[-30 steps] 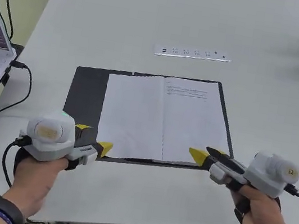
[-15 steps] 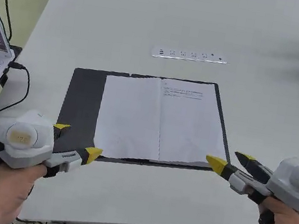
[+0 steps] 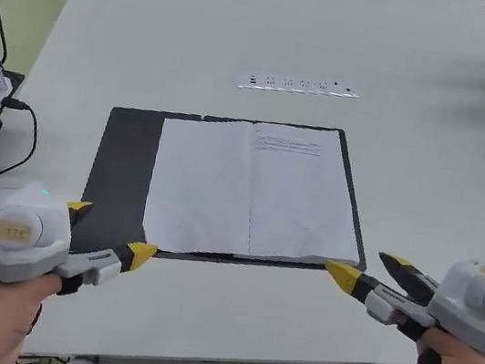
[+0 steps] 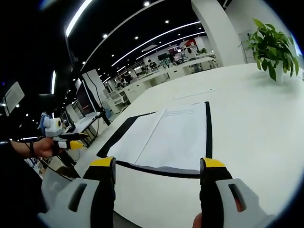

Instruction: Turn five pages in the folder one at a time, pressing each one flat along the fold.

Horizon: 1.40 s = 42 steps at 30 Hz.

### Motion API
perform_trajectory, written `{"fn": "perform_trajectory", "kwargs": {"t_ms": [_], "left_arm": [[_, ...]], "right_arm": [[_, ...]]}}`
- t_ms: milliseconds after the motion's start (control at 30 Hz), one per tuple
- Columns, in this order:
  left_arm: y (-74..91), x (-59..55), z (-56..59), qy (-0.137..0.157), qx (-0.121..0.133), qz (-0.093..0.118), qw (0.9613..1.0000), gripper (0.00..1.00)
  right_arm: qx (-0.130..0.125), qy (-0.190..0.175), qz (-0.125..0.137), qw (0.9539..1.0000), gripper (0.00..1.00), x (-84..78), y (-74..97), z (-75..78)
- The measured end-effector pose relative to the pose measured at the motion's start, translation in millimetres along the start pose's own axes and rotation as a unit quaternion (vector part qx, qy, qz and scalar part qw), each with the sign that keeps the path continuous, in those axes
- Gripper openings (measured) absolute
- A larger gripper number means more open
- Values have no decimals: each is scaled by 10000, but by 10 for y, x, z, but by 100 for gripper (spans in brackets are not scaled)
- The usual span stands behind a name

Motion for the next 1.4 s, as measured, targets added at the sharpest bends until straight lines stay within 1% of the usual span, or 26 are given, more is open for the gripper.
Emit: {"fn": "perform_trajectory", "kwargs": {"t_ms": [67, 133, 300, 333, 400, 433, 567, 733, 767, 833, 867, 900, 933, 1000, 1067, 1233, 1300, 1333, 1400], "left_arm": [[-46, 30, 53, -45, -25, 11, 10000, 79], [-105, 42, 120, -73, -116, -56, 9999, 79], [-257, 78, 280, -163, -290, -82, 9994, 80], [-296, 84, 322, -223, -338, -106, 9991, 79], [-357, 85, 393, -281, -485, -195, 9982, 75], [-380, 88, 421, -316, -516, -196, 9980, 74], [-501, 114, 549, -363, -699, -248, 9966, 74], [-631, 149, 669, -436, -860, -246, 9950, 73], [-666, 155, 695, -451, -895, -260, 9946, 73], [-742, 170, 702, -507, -931, -280, 9940, 77], [-763, 183, 723, -523, -945, -287, 9937, 79], [-791, 206, 767, -539, -990, -295, 9932, 81], [-814, 216, 786, -542, -1014, -298, 9929, 81], [-861, 227, 817, -537, -1060, -312, 9924, 80], [-921, 244, 873, -522, -1105, -346, 9919, 79], [-1056, 277, 972, -486, -1200, -411, 9907, 78], [-1132, 299, 1025, -530, -1266, -391, 9898, 81], [-1160, 308, 1043, -549, -1287, -404, 9893, 81], [-1251, 341, 1106, -638, -1397, -485, 9869, 79]], "right_arm": [[-16, -16, 26, 10000, 72, 12, 24, 12], [-22, -32, 55, 10000, 72, 18, 42, 40], [-21, -90, 109, 9999, 73, 27, 84, 97], [-17, -94, 114, 9999, 73, 31, 94, 109], [-20, -110, 121, 9999, 72, 30, 108, 136], [-13, -122, 123, 9998, 72, 27, 114, 145], [30, -115, 100, 9999, 72, 12, 137, 158], [88, -142, 73, 9998, 72, -19, 147, 184], [108, -132, 49, 9998, 72, -25, 150, 190], [129, -117, 38, 9998, 73, -27, 157, 200], [136, -114, 42, 9998, 73, -25, 162, 208], [151, -118, 44, 9998, 72, -20, 170, 225], [155, -127, 52, 9998, 72, -18, 175, 239], [167, -156, 67, 9997, 72, -20, 175, 265], [161, -204, 51, 9996, 72, -30, 171, 305], [197, -243, 33, 9995, 72, -32, 171, 344], [203, -276, -25, 9994, 72, -54, 164, 367], [205, -282, -37, 9994, 72, -61, 165, 369], [237, -291, -71, 9993, 72, -68, 168, 380]]}}
Point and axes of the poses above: the centre of the closed fingertips' face, and the gripper's own axes: y roughly backward along the fingers, z roughly to its right, x roughly out of its top, the point moved 10 cm from there along y, roughly backward along the fingers, and after that the axes turned 6 degrees about -x, right-handed, at the moved point
